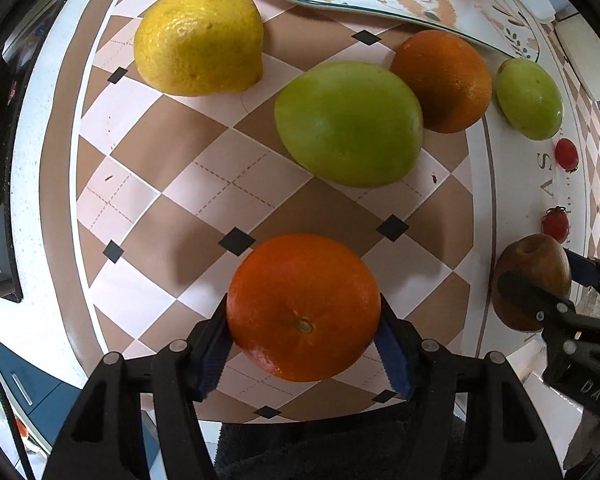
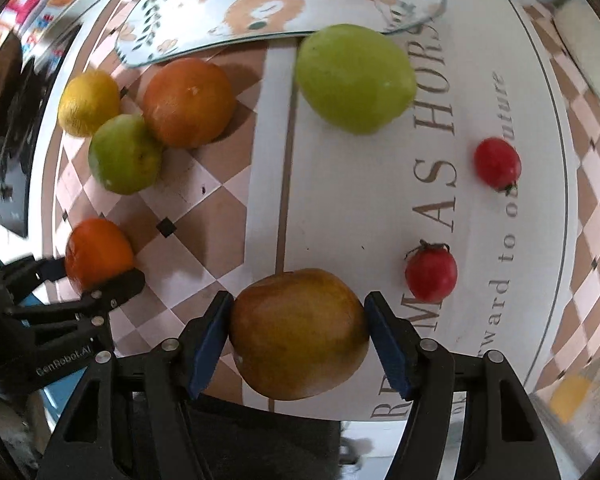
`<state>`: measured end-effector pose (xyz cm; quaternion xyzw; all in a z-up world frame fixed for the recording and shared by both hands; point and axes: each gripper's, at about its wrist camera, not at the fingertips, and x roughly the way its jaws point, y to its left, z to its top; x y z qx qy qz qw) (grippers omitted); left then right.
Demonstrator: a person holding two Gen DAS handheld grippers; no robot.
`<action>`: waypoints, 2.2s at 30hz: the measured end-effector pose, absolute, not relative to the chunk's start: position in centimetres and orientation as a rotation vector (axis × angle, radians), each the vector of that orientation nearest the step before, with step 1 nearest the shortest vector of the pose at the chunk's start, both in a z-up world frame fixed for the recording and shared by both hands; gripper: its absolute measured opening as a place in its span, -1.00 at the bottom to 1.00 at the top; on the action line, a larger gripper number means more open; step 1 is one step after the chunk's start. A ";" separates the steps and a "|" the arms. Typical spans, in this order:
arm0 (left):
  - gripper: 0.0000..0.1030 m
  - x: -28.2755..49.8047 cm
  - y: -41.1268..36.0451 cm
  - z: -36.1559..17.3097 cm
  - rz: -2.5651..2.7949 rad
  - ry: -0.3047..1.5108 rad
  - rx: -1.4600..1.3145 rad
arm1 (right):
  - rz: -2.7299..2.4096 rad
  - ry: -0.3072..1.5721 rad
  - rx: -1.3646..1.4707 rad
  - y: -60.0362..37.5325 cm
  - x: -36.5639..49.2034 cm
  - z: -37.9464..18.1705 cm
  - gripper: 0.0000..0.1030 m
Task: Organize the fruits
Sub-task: 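Carry orange and brown pear onto the plate while both grippers release them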
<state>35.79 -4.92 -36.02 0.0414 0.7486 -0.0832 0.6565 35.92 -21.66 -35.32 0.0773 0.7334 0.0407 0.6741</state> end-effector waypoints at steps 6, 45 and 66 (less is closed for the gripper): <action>0.21 36.1 -5.4 -36.0 -0.200 1.696 0.098 | 0.037 1.679 0.426 -25.0 36.5 -35.8 0.35; 0.22 57.0 -3.4 -29.3 -0.131 1.575 -0.094 | -0.114 1.448 0.553 -32.3 56.6 -30.9 0.36; 0.22 57.5 -6.1 -33.9 -0.112 1.650 -0.011 | 0.040 1.576 0.234 -27.6 55.7 -33.8 0.36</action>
